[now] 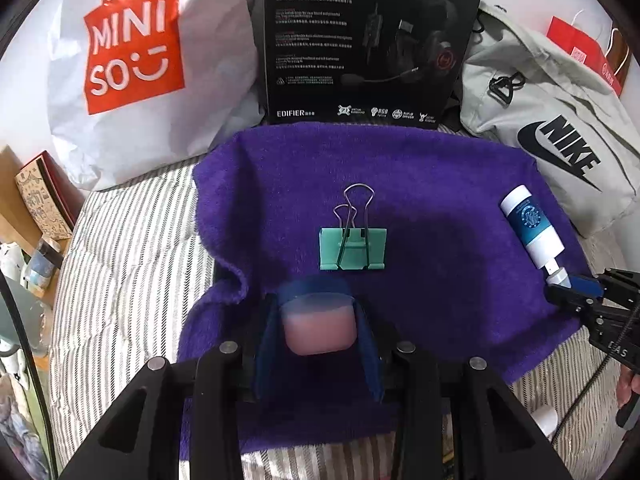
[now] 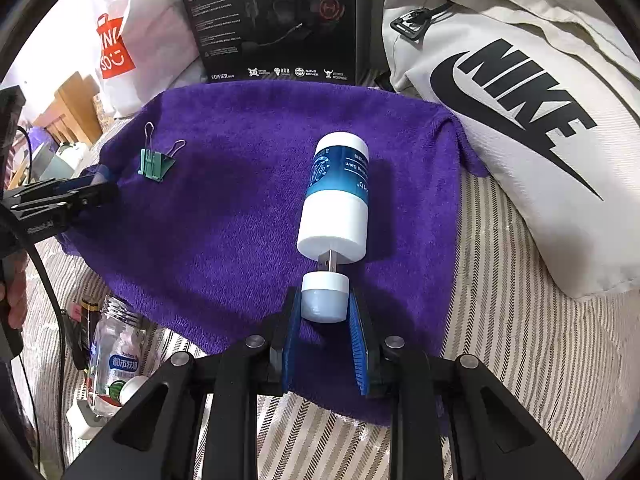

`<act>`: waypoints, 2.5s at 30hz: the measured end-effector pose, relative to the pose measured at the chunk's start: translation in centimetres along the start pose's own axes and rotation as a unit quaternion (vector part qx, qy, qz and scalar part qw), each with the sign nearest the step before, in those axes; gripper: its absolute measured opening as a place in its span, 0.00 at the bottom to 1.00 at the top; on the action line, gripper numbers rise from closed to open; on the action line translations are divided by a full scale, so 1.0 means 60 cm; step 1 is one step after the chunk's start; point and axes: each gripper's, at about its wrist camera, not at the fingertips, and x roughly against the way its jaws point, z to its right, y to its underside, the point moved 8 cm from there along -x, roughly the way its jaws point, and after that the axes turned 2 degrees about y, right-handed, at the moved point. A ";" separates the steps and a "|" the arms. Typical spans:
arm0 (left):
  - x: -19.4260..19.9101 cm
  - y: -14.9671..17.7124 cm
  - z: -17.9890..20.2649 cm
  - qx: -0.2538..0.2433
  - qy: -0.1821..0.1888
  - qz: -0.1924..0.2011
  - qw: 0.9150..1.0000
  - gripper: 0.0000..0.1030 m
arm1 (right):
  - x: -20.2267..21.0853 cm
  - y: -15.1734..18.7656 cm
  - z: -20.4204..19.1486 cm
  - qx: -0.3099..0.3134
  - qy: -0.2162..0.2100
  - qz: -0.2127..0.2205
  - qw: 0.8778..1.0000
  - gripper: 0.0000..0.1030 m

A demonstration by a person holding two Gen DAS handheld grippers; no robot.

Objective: Organize rigid objects
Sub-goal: 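Set the jar on the towel with the left tool while the right tool sets the cap beside the bottle, then grasp the pink tube with the left tool while the right tool reaches toward the white roll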

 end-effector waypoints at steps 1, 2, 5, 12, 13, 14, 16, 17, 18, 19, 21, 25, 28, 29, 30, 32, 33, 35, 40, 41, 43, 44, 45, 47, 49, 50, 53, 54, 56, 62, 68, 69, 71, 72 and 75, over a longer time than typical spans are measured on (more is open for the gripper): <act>-0.005 -0.001 0.001 -0.001 -0.001 -0.003 1.000 0.34 | -0.002 -0.002 0.000 0.001 -0.001 -0.001 1.000 0.23; -0.010 -0.001 0.002 -0.003 -0.002 -0.007 1.000 0.34 | -0.003 -0.002 0.000 0.002 -0.003 -0.002 1.000 0.23; -0.022 0.001 0.007 -0.007 -0.003 -0.012 1.000 0.35 | -0.009 -0.004 0.001 0.007 -0.006 -0.008 1.000 0.23; -0.025 0.007 0.011 -0.018 -0.014 -0.013 1.000 0.35 | -0.012 -0.008 0.002 0.014 -0.007 -0.008 1.000 0.23; -0.025 0.007 0.010 -0.018 -0.014 -0.013 1.000 0.35 | -0.013 -0.008 0.003 0.014 -0.007 -0.008 1.000 0.23; -0.025 0.008 0.010 -0.018 -0.014 -0.012 1.000 0.35 | -0.012 -0.008 0.003 0.013 -0.008 -0.007 1.000 0.23; -0.024 0.011 0.009 -0.017 -0.014 -0.012 1.000 0.38 | -0.012 -0.006 0.005 0.011 -0.010 -0.006 1.000 0.24; -0.022 0.013 0.009 -0.016 -0.012 -0.013 1.000 0.41 | -0.011 -0.006 0.005 0.010 -0.011 -0.006 1.000 0.24; -0.022 0.015 0.010 -0.016 -0.009 -0.014 1.000 0.49 | -0.010 -0.006 0.007 0.008 -0.013 -0.008 1.000 0.26; -0.021 0.018 0.013 -0.019 -0.006 -0.016 1.000 0.54 | -0.008 -0.005 0.008 0.007 -0.016 -0.009 1.000 0.28; -0.021 0.025 0.019 -0.028 -0.012 -0.019 0.999 0.62 | -0.007 -0.004 0.006 0.016 -0.013 -0.013 1.000 0.30; -0.013 0.033 0.020 -0.019 -0.013 -0.016 1.000 0.62 | 0.005 -0.003 0.011 0.018 0.007 -0.010 1.000 0.42; 0.008 0.038 0.018 -0.008 -0.008 -0.006 1.000 0.62 | 0.024 0.002 0.014 0.003 -0.006 -0.001 1.000 0.48; 0.019 0.041 0.017 -0.005 -0.007 -0.001 1.000 0.62 | 0.030 0.004 0.015 -0.002 -0.005 0.002 1.000 0.48; 0.028 0.045 0.017 -0.005 -0.008 0.003 1.000 0.62 | 0.040 0.007 0.015 -0.004 -0.006 0.006 1.000 0.49; 0.052 0.056 0.017 -0.006 -0.013 0.013 1.000 0.63 | 0.057 0.012 0.012 -0.006 -0.003 0.015 1.000 0.54; 0.066 0.062 0.017 -0.007 -0.015 0.021 1.000 0.63 | 0.069 0.017 0.008 -0.010 -0.005 0.022 1.000 0.59; 0.088 0.074 0.019 -0.007 -0.015 0.031 0.999 0.63 | 0.090 0.028 0.003 -0.017 0.000 0.039 0.999 0.71; 0.123 0.117 0.019 0.000 0.001 0.039 0.999 0.63 | 0.128 0.076 0.002 -0.060 -0.008 0.073 0.996 0.78; 0.127 0.125 0.019 -0.003 0.002 0.038 0.999 0.63 | 0.132 0.087 0.004 -0.073 -0.012 0.074 0.995 0.78; 0.132 0.145 0.020 -0.013 -0.004 0.036 0.999 0.64 | 0.138 0.110 0.009 -0.087 -0.015 0.071 0.994 0.78; 0.132 0.155 0.019 -0.017 -0.008 0.035 0.999 0.64 | 0.140 0.117 0.010 -0.089 -0.010 0.070 0.993 0.78; 0.131 0.162 0.019 -0.018 -0.009 0.035 0.999 0.64 | 0.144 0.127 0.012 -0.090 -0.001 0.070 0.993 0.78; 0.128 0.172 0.016 -0.013 -0.004 0.034 0.999 0.64 | 0.150 0.145 0.016 -0.095 0.010 0.066 0.993 0.78; 0.120 0.174 0.014 -0.009 0.006 0.032 0.999 0.64 | 0.157 0.161 0.021 -0.106 0.011 0.064 0.992 0.79; 0.116 0.174 0.014 -0.011 0.008 0.029 0.999 0.64 | 0.161 0.169 0.021 -0.111 0.009 0.063 0.992 0.79; 0.102 0.174 0.015 -0.024 0.002 0.025 0.999 0.63 | 0.171 0.188 0.016 -0.122 0.008 0.061 0.991 0.79; 0.098 0.174 0.016 -0.028 0.002 0.023 0.999 0.64 | 0.175 0.192 0.014 -0.125 0.007 0.064 0.990 0.79; 0.089 0.171 0.018 -0.035 0.002 0.022 0.999 0.64 | 0.178 0.200 0.005 -0.128 0.005 0.065 0.990 0.79; 0.088 0.177 0.036 -0.065 0.008 0.016 0.998 0.64 | 0.181 0.218 -0.010 -0.129 0.004 0.067 0.989 0.79; 0.078 0.197 0.063 -0.105 0.001 0.009 0.994 0.64 | 0.178 0.229 -0.008 -0.129 0.003 0.067 0.989 0.79; 0.079 0.195 0.065 -0.107 0.000 0.013 0.994 0.64 | 0.177 0.230 -0.007 -0.131 0.001 0.066 0.989 0.79; 0.078 0.193 0.070 -0.113 0.000 0.013 0.993 0.64 | 0.176 0.232 -0.003 -0.136 0.000 0.066 0.989 0.79; 0.076 0.191 0.073 -0.117 0.002 0.014 0.993 0.64 | 0.174 0.234 -0.001 -0.138 -0.002 0.065 0.988 0.79; 0.072 0.184 0.083 -0.131 0.008 0.013 0.991 0.60 | 0.170 0.237 0.000 -0.140 -0.003 0.061 0.988 0.79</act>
